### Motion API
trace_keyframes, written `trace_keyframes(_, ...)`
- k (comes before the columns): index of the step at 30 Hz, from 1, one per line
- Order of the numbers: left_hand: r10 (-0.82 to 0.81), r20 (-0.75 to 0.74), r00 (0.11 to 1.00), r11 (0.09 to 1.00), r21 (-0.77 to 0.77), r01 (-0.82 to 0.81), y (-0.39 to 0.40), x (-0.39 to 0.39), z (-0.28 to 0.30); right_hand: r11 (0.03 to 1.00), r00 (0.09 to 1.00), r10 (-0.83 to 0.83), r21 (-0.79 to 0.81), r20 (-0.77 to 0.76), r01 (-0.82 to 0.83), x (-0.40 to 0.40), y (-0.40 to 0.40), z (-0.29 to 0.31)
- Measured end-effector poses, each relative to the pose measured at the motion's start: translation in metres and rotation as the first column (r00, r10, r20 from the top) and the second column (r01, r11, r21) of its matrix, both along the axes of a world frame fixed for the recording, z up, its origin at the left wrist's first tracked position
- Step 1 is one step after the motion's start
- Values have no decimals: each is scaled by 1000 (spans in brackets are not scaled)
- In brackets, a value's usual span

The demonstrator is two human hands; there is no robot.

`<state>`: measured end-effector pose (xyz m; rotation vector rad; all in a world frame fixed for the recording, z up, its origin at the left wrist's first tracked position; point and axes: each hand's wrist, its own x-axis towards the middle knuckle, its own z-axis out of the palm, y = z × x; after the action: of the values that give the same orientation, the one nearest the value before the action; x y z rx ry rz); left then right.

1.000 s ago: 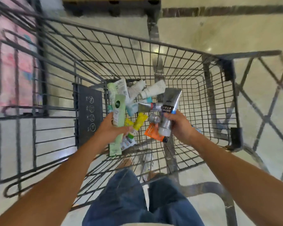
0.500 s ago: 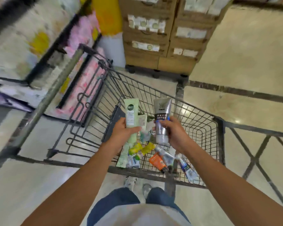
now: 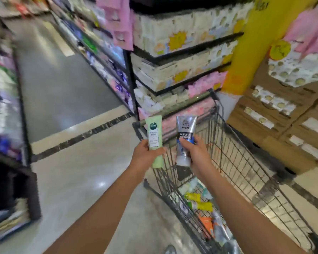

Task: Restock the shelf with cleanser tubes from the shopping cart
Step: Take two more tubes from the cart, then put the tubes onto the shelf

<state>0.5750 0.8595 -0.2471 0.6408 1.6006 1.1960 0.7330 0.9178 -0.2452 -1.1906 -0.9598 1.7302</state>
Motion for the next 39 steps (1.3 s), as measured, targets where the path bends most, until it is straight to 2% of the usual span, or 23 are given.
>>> trace_keyframes(6,333,23,943,938,95,-334,-103,-111,28,975,976,218,54,-4,-218,-131,-56,24)
trace_keyframes(13,546,-5,838,826,173,-537,-258,-231,43,884,891,453,128,0,-450,-273,-184,40)
trace_keyframes(17,647,15,763,748,184,-638,-352,-289,47,827,831,556,116,-17,-551,-343,-266,45)
trace_keyframes(29,879,85,469,443,218,-870,-584,-407,45,568,576,817,138,18,-811,-505,-462,43)
trace_keyframes(33,924,75,374,347,241,-906,-640,-442,42,484,494,868,132,47,-865,-561,-504,39)
trace_keyframes(39,962,15,271,259,246,-934,-702,-512,45,344,348,937,117,14,-932,-660,-556,32)
